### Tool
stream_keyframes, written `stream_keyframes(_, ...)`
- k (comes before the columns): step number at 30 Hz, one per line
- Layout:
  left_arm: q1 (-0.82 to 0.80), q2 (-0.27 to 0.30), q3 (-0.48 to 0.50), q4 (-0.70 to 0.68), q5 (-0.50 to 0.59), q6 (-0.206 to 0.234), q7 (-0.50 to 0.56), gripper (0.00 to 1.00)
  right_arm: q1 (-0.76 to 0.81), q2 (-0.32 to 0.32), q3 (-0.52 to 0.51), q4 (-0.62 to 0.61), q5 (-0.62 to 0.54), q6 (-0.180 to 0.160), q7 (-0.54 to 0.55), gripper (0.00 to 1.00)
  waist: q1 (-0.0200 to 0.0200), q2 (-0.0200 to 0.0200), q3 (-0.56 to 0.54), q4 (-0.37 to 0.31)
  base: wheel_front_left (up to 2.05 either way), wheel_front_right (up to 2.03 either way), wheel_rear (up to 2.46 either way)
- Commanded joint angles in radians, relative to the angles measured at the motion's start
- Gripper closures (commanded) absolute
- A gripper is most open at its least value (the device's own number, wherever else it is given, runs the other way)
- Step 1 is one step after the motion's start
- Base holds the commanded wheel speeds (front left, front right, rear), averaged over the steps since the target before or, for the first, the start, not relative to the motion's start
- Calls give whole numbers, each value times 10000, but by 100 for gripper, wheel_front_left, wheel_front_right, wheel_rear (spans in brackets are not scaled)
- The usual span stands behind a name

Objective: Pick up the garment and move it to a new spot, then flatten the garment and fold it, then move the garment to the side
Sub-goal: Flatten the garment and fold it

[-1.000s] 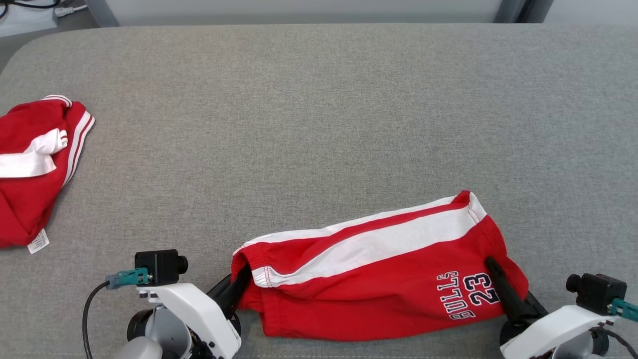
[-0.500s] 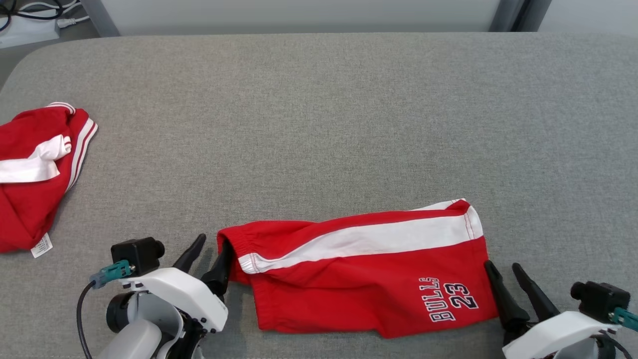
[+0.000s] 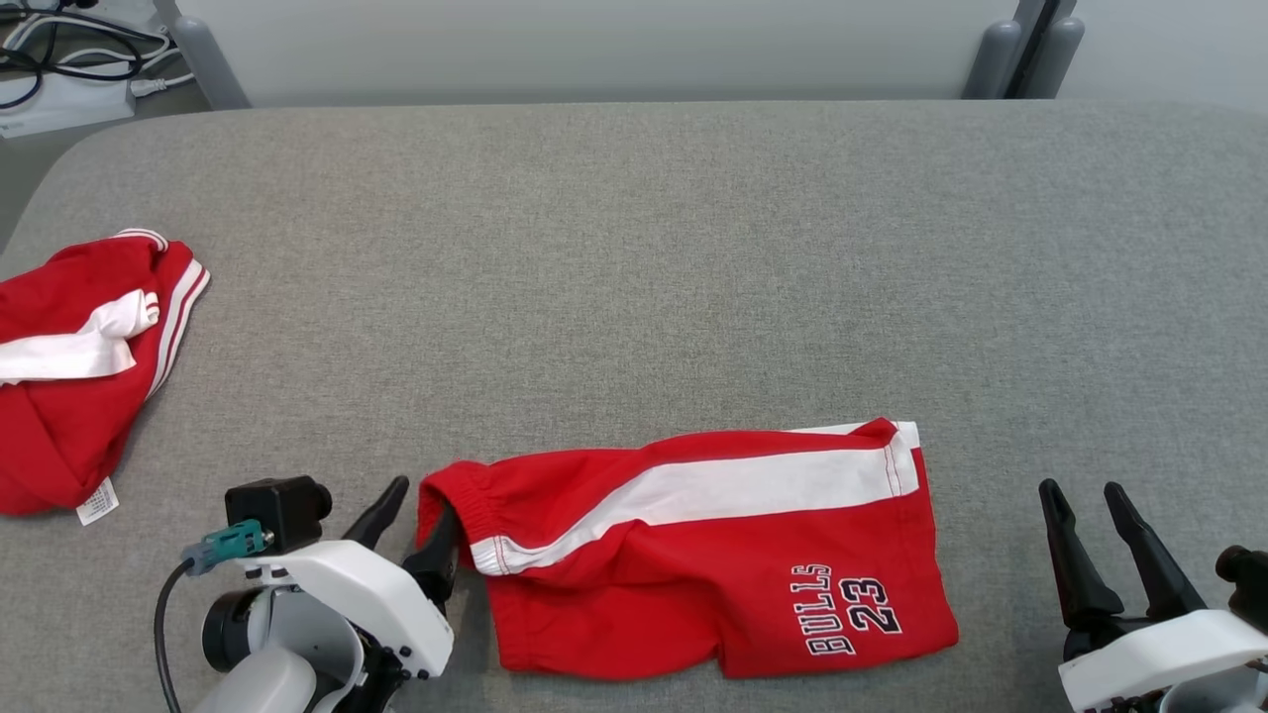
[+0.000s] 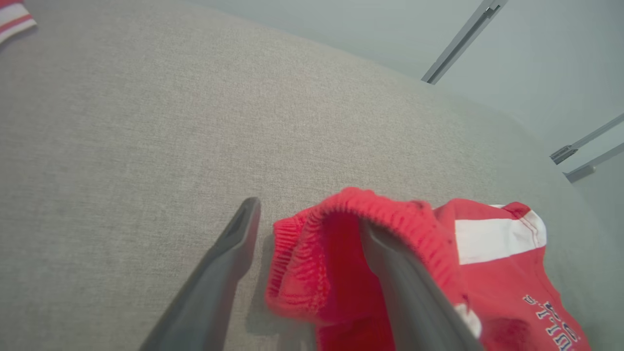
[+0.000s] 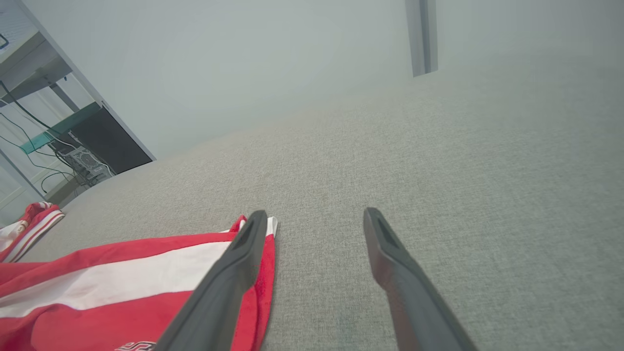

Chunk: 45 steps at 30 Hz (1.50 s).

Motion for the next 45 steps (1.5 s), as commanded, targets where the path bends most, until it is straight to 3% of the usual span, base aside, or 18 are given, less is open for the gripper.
stream_keyframes(1,-110,318,362,-250,-130,-83,98,0,14,-164,75,-311,-119,0,-39,0,0,-1,-23,6,0,0,0)
stream_keyframes(14,610,899,458,-595,-342,198,433,0,244,-241,-770,-519,-1095,0,50,0,0,-1,-144,213,0,0,0)
stream_keyframes(23,934,1464,1350,-1757,719,1449,-1303,0,445,55,-1864,-1557,-2628,0,-152,0,0,-1,-349,504,0,0,0)
stream_keyframes(31,923,1526,1133,-2771,2019,2108,-2056,0,840,515,-1984,-2012,-3640,0,-171,0,0,-1,-621,627,0,0,0)
stream_keyframes(45,1043,1590,577,-2634,2582,2238,-1916,0,1398,850,-1707,-1481,-3662,0,-93,0,0,-1,-845,630,0,0,0)
